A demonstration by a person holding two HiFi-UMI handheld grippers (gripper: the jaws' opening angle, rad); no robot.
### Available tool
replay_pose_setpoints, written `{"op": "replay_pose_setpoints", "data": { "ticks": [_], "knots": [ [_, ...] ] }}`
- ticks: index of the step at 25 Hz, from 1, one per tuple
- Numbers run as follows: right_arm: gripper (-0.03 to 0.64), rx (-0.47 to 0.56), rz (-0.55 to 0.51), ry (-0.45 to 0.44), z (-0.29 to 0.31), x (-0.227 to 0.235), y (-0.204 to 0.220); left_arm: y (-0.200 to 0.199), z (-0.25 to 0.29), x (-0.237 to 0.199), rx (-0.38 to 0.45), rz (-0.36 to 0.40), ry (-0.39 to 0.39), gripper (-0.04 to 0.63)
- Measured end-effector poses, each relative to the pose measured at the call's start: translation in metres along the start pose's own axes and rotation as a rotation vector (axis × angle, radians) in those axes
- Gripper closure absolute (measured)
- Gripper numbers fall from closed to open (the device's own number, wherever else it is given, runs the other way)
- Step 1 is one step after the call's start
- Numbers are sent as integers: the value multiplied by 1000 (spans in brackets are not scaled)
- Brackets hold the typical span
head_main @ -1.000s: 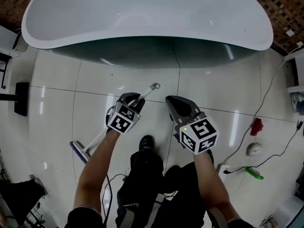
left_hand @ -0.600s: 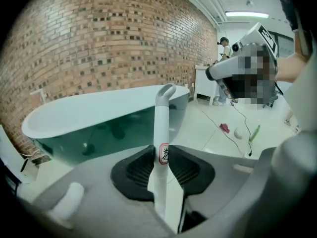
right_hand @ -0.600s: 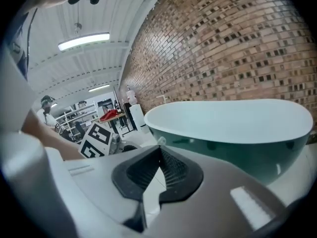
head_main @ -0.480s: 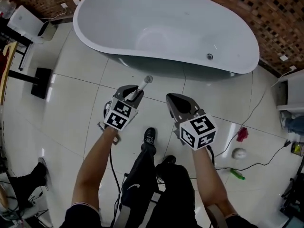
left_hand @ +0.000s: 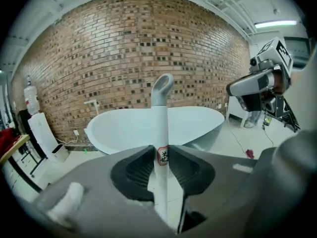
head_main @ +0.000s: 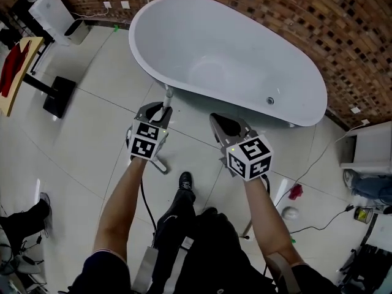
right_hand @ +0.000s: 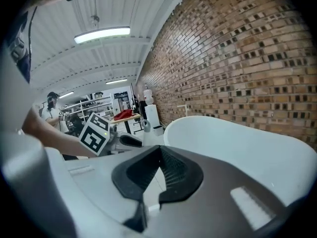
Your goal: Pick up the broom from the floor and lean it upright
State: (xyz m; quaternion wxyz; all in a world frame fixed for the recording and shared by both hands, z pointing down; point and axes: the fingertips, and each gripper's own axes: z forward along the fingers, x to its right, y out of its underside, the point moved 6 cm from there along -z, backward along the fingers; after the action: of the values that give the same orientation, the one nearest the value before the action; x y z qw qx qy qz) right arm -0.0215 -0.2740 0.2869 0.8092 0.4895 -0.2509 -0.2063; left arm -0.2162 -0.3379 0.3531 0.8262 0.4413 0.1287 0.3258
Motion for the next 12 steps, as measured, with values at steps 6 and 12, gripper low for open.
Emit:
{"op": "replay_pose_setpoints", "data": {
  "ticks": [6, 12],
  "knots": [
    [615, -14, -23, 2, 34, -7, -37, -12, -1, -60, -2, -60, -82, 494],
    [615, -36, -34, -32, 66, -1, -54, -24, 14, -93, 8, -116, -134, 497]
  ]
}}
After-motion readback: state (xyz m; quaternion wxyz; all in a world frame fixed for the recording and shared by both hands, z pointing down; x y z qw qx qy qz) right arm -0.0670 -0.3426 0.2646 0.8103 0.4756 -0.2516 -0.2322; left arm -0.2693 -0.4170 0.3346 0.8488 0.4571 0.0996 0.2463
